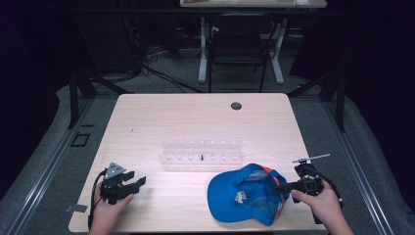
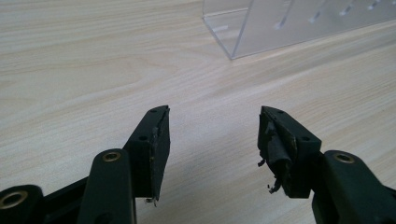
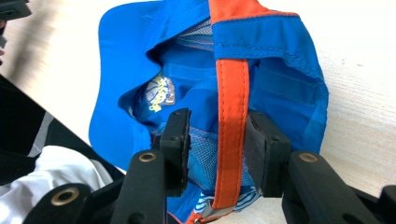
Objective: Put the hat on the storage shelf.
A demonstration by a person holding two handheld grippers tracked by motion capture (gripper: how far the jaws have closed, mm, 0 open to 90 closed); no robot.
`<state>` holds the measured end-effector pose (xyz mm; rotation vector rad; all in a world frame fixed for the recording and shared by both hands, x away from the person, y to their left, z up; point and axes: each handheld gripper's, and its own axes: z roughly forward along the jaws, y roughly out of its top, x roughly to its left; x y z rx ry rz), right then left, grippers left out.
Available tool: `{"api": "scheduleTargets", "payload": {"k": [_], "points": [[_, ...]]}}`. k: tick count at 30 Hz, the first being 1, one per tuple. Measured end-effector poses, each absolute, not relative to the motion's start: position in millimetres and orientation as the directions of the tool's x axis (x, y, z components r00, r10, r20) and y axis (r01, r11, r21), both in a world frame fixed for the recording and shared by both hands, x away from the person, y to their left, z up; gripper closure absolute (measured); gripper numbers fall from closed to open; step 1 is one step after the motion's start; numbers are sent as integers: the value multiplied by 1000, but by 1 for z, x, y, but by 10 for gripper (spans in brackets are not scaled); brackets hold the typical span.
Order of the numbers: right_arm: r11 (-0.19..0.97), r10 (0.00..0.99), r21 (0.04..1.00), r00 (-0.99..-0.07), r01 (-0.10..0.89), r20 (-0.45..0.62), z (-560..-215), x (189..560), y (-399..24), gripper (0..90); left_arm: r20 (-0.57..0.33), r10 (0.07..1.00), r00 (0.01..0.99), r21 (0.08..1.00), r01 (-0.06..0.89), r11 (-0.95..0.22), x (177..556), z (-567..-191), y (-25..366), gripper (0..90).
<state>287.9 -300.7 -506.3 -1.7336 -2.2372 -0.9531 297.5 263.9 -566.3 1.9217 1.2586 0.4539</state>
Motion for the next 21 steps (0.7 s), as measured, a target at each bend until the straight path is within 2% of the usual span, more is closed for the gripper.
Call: {"api": "scheduleTargets", "payload": {"k": [7, 14, 21], "points": [[151, 808, 380, -335, 913, 485, -501, 287, -303, 663, -112, 888, 446, 764, 610, -211, 297, -566, 263, 444], [162, 809, 366, -336, 916, 483, -499, 286, -303, 760, -108, 891, 441, 766, 608, -208, 298, -567, 264, 444], [169, 813, 355, -334, 919, 476, -496, 288, -301, 770, -105, 891, 442, 766, 607, -211, 297, -567, 263, 445]]}}
